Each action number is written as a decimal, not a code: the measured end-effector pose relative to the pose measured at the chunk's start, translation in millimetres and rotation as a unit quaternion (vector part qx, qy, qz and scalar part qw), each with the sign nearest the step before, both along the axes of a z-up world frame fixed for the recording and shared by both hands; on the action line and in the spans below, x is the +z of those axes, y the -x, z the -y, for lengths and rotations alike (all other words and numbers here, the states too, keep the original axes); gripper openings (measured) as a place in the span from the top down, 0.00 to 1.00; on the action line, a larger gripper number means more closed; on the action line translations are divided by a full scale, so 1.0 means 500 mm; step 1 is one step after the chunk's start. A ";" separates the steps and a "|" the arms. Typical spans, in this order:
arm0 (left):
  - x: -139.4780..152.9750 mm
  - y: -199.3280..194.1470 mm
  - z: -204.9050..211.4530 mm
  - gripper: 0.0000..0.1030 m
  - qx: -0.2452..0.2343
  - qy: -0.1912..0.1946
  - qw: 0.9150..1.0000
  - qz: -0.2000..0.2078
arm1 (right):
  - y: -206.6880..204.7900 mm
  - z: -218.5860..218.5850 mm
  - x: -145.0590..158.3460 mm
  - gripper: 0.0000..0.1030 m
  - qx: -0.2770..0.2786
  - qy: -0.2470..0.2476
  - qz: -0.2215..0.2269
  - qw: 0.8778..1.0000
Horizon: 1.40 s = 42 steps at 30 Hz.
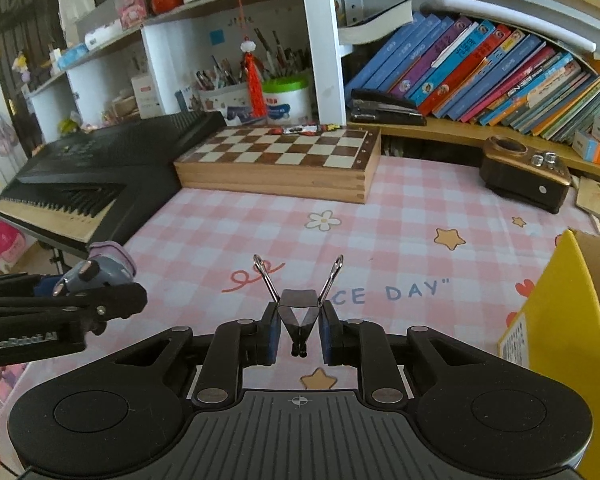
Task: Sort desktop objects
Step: 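Lift and carry the toy truck and binder clip toward the yellow box with both tools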
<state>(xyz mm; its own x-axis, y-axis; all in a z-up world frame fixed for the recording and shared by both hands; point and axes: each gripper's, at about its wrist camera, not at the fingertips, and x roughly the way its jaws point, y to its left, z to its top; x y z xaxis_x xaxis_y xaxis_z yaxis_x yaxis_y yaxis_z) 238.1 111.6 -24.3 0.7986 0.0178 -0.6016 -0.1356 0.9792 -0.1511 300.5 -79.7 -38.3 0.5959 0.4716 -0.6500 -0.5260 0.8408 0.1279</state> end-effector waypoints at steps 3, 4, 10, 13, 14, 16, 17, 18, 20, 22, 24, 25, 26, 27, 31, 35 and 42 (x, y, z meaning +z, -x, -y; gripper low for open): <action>0.017 0.027 0.003 0.46 -0.002 0.002 1.000 0.007 | 0.020 0.002 0.010 0.81 0.004 -0.002 0.005 1.000; 0.020 0.037 0.004 0.46 -0.004 0.000 1.000 0.009 | 0.026 0.003 0.013 0.81 0.005 -0.002 0.008 1.000; 0.038 0.075 0.009 0.46 -0.013 -0.003 1.000 0.018 | 0.059 0.010 0.036 0.81 0.000 -0.012 0.021 1.000; 0.046 0.090 0.005 0.46 -0.013 0.002 1.000 0.023 | 0.074 0.013 0.048 0.81 -0.002 -0.016 0.026 1.000; 0.048 0.096 0.005 0.46 -0.014 0.003 1.000 0.024 | 0.080 0.014 0.051 0.81 -0.002 -0.017 0.027 0.999; 0.054 0.106 0.004 0.46 -0.015 0.005 0.999 0.028 | 0.091 0.016 0.057 0.81 -0.004 -0.020 0.030 0.999; 0.056 0.111 0.004 0.46 -0.016 0.006 0.999 0.030 | 0.097 0.018 0.060 0.81 -0.004 -0.020 0.032 0.999; 0.058 0.116 0.003 0.46 -0.018 0.006 0.999 0.032 | 0.103 0.019 0.063 0.81 -0.005 -0.021 0.034 0.999; 0.064 0.126 0.003 0.46 -0.020 0.007 0.999 0.036 | 0.114 0.020 0.068 0.81 -0.007 -0.022 0.036 0.999; 0.069 0.137 0.003 0.46 -0.022 0.008 0.999 0.040 | 0.127 0.021 0.073 0.81 -0.010 -0.024 0.039 0.999; 0.075 0.148 0.002 0.46 -0.025 0.010 0.999 0.045 | 0.141 0.023 0.079 0.81 -0.013 -0.025 0.043 0.999; 0.078 0.156 0.002 0.46 -0.028 0.010 0.998 0.047 | 0.147 0.023 0.081 0.81 -0.014 -0.025 0.045 0.999; 0.080 0.162 0.003 0.46 -0.029 0.011 0.998 0.049 | 0.155 0.025 0.084 0.81 -0.015 -0.025 0.047 0.998; 0.083 0.168 0.003 0.46 -0.031 0.011 0.998 0.050 | 0.163 0.026 0.087 0.81 -0.016 -0.025 0.049 0.998; 0.094 0.201 0.002 0.46 -0.039 0.014 0.997 0.058 | 0.197 0.029 0.097 0.81 -0.020 -0.026 0.057 0.998; 0.103 0.237 0.000 0.46 -0.046 0.013 0.997 0.065 | 0.234 0.033 0.105 0.81 -0.026 -0.029 0.060 0.997; 0.115 0.304 -0.007 0.46 -0.060 0.008 0.996 0.071 | 0.307 0.038 0.119 0.81 -0.035 -0.036 0.062 0.997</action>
<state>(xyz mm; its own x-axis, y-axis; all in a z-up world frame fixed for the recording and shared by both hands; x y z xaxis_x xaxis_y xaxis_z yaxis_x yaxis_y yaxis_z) 86.0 115.0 32.9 0.8711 -0.0916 -0.4826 0.0058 0.9843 -0.1764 147.1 -98.9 21.1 0.7023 0.4693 -0.5352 -0.4822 0.8668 0.1272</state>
